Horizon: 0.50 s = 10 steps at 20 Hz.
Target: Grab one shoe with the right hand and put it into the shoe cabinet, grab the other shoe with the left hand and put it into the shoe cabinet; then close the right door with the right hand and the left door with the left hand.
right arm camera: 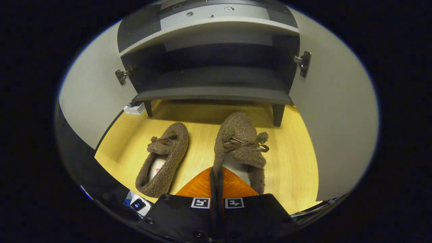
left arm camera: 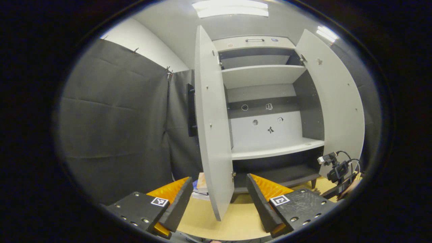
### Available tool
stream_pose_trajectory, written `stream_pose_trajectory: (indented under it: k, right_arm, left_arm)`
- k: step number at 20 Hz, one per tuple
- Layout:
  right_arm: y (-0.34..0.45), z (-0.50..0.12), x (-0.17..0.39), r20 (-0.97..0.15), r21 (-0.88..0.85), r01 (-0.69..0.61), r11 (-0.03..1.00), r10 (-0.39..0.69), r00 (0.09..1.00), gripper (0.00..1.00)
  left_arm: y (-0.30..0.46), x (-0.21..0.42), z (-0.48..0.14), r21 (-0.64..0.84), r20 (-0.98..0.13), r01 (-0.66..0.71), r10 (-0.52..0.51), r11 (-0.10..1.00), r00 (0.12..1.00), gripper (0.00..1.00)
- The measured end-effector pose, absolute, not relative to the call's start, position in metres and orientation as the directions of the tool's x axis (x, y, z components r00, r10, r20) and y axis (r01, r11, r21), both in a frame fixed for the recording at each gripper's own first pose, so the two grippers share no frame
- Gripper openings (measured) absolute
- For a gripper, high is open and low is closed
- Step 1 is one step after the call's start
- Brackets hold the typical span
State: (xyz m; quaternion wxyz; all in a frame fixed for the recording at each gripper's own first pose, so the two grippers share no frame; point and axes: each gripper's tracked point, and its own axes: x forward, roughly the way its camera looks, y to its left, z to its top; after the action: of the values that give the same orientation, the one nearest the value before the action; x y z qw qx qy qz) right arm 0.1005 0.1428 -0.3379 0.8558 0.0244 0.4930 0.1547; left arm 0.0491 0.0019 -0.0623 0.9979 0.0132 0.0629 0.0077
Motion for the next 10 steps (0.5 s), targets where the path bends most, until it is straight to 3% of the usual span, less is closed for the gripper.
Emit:
stream_pose_trajectory:
  k: [3, 4, 10]
  right_arm:
    - [0.144, -0.302, 0.112, -0.799, 0.217, -0.248, 0.944, 0.318, 0.511, 0.02]
    - [0.144, -0.289, 0.116, -0.786, 0.22, -0.254, 0.942, 0.325, 0.525, 0.02]
    - [0.148, -0.214, 0.153, -0.689, 0.194, -0.325, 0.926, 0.364, 0.626, 0.02]
  left_arm:
    - [-0.008, 0.054, -0.061, 0.023, -0.112, 0.01, -0.008, 1.0, 0.994, 0.96]
    - [-0.011, 0.054, -0.062, 0.022, -0.111, 0.015, -0.012, 1.0, 0.994, 0.93]
    - [-0.022, 0.065, -0.073, -0.001, -0.126, 0.035, -0.034, 0.999, 0.991, 0.93]
